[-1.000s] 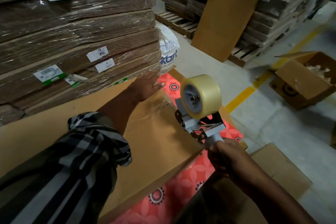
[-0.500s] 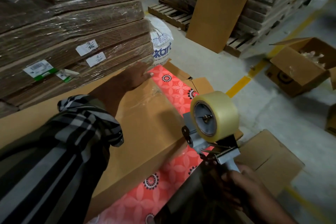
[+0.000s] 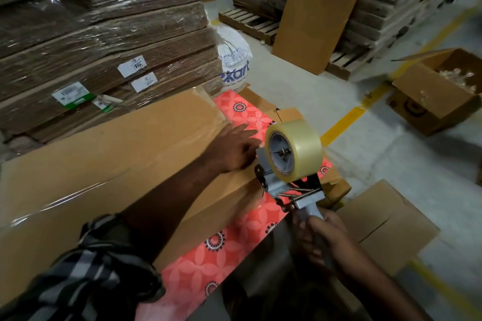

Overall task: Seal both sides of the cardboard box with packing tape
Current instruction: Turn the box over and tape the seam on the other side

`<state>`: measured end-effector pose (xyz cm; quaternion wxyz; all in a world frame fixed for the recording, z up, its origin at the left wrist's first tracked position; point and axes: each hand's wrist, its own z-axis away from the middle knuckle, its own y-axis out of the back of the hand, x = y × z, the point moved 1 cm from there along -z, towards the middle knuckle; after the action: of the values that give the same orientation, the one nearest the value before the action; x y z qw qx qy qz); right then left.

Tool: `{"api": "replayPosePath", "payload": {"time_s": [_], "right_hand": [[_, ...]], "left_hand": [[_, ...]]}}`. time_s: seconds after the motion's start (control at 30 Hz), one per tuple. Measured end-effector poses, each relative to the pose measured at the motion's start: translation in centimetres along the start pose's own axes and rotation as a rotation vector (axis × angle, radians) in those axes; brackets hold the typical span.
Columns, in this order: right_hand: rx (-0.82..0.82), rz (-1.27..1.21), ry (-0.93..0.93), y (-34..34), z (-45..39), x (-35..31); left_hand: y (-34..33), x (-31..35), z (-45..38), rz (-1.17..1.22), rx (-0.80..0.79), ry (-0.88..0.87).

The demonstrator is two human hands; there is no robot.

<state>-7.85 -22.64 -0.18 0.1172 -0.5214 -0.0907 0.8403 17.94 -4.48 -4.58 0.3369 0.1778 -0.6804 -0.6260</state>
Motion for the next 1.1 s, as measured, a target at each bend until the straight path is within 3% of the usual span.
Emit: {"api": "replayPosePath", "payload": {"time_s": [0.2,0.4,0.53,0.77,0.9,1.0,1.1], "right_hand": [[-0.034,0.005,0.016,0.6,1.1,-0.3],[-0.094,0.103,-0.028,3.7,4.6,1.4],[-0.066,0.037,-0.131,5.7,7.3,3.4],[-0.026,0.058,-0.158,5.4,6.5,5.0],[0.017,0.072,-0.133,5.2,5.3,7.0],[0.044,0.059,-0.098,5.0,4.5,7.9],[0.084,0.082,-0.115,4.8,3.7,7.9]], "left_hand": [[-0.6,0.5,0.5,-0.064,0.119,0.036],[-1.0,0.4,0.2,-0.011,0.113,0.075],[-1.1,0.6,0.0,0.005,0.120,0.097],[-0.4,1.6,0.4,-0.056,0.101,0.129],[-0.2,4.1,2.2,-0.048,0.212,-0.007],[-1.0,6.0,4.1,0.006,0.128,-0.122],[-2.1,6.4,5.2,-0.087,0.108,-0.177]]}}
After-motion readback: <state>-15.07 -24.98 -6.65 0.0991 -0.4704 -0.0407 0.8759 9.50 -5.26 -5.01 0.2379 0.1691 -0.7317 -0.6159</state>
